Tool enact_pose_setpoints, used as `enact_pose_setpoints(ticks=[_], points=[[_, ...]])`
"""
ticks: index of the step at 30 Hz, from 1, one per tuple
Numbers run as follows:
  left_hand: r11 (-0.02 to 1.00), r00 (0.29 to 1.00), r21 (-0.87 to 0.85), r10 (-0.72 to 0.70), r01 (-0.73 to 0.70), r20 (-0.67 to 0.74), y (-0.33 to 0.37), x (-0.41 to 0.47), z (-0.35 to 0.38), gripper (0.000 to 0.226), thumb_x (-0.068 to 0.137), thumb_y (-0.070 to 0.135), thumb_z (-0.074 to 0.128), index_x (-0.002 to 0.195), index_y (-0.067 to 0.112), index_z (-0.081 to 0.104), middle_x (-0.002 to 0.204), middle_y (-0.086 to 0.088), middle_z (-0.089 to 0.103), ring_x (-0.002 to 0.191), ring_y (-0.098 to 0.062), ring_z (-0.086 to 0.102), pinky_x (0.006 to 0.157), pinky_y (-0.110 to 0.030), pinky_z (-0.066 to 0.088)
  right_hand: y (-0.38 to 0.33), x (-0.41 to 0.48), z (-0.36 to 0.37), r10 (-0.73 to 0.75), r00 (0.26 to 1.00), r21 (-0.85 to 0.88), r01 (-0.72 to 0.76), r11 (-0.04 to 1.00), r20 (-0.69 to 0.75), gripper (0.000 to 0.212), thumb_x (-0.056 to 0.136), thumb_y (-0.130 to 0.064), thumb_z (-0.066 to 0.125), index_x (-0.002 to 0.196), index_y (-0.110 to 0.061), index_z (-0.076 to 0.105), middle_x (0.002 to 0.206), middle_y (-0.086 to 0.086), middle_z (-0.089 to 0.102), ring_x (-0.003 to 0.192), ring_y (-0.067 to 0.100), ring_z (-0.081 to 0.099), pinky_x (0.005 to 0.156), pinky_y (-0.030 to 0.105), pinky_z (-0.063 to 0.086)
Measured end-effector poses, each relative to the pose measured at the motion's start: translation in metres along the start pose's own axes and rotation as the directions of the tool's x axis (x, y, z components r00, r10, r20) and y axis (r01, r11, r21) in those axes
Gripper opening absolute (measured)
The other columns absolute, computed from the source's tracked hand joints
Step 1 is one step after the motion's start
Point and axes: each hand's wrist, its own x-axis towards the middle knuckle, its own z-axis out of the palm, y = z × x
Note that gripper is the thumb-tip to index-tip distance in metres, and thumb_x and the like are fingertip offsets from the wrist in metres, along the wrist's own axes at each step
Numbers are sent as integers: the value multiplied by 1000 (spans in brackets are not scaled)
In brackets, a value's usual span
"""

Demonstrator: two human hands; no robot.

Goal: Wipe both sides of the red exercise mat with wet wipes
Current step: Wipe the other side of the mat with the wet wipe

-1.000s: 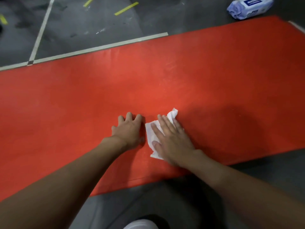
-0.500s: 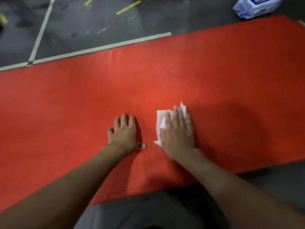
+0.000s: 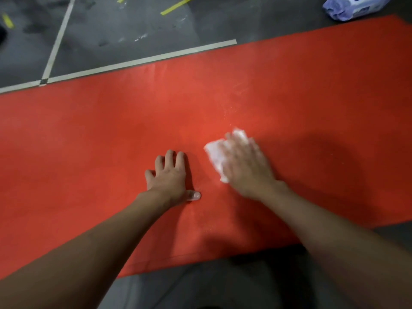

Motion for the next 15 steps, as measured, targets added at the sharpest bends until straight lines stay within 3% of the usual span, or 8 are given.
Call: enact_pose_setpoints(ticks=[2,3,7,11,15], points=[[1000,1000,-6,-3,3,-1,-2,-1,1,119,61,62,81,147,24,8,157,-1,1,144,-31,6,107,-55,25,-4,5,2,256,966,26,-256,966,-24,63,99,-40,22,158,-16,17,166,9,8,153,22,1,123,44,-1],[1000,1000,-6,-5,5,-1,-2,0,0,120,60,62,81,147,24,8,157,-1,0,144,-31,5,107,-56,25,-17,7,5,262,964,35,-261,965,-33,64,100,-40,25,158,-14,15,166,11,6,153,23,0,123,44,-2],[1000,1000,-19,0,-1,-15,-3,2,0,121,57,64,81,146,26,9,156,2,1,144,-29,5,105,-55,26,-2,8,4,-116,992,-67,119,991,44,68,97,-45,10,158,-17,13,166,12,4,153,23,-3,123,44,-1],[999,1000,-38,0,0,-9,-7,2,3,123,56,65,81,147,28,7,158,4,-1,145,-27,3,107,-55,23,5,19,0,246,969,22,-246,969,-7,65,98,-42,16,159,-17,11,166,10,3,153,22,-4,123,44,-2],[1000,1000,-19,0,0,-11,-5,4,-3,124,50,66,84,145,29,13,153,3,8,142,-26,11,103,-53,29,-15,16,4,-4,997,19,2,1000,74,65,101,-48,22,158,-21,9,166,8,-4,152,20,-11,121,47,-10]])
